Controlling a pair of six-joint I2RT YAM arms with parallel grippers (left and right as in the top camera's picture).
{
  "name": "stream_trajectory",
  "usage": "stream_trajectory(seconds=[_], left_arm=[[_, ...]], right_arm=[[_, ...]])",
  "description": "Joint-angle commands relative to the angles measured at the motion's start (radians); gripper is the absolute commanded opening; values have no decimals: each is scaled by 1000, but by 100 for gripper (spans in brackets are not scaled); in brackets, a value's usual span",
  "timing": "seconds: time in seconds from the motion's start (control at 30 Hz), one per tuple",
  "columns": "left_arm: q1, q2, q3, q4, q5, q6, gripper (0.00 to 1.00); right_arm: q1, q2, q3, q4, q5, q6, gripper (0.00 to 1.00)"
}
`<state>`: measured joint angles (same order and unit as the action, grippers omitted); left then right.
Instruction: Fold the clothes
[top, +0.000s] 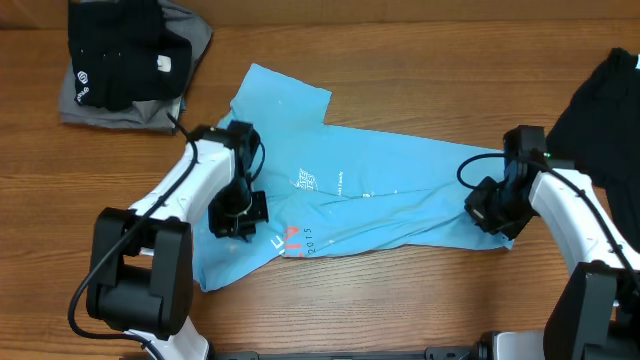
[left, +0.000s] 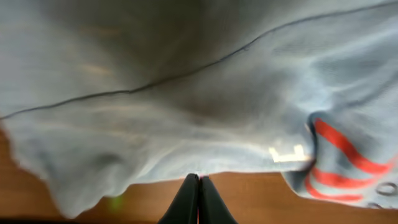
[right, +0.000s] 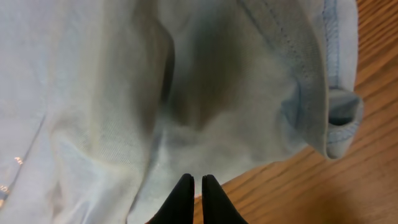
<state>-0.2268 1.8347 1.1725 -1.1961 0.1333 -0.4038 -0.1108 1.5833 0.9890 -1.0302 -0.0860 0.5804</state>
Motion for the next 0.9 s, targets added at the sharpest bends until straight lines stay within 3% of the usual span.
stream_trajectory(seconds=[0.0, 0.13, 0.5, 0.87], left_arm=[[5, -4, -53, 45, 53, 21, 4], [6, -4, -92, 99, 51, -9, 6], [77, -4, -111, 113, 51, -30, 4], [84, -3, -138, 165, 124, -30, 4]], right_arm=[[-3, -3, -22, 24, -13, 37, 9], [-3, -3, -22, 27, -13, 62, 4], [-20, -2, -99, 121, -21, 131, 4], [-146, -2, -174, 214, -67, 127, 4]])
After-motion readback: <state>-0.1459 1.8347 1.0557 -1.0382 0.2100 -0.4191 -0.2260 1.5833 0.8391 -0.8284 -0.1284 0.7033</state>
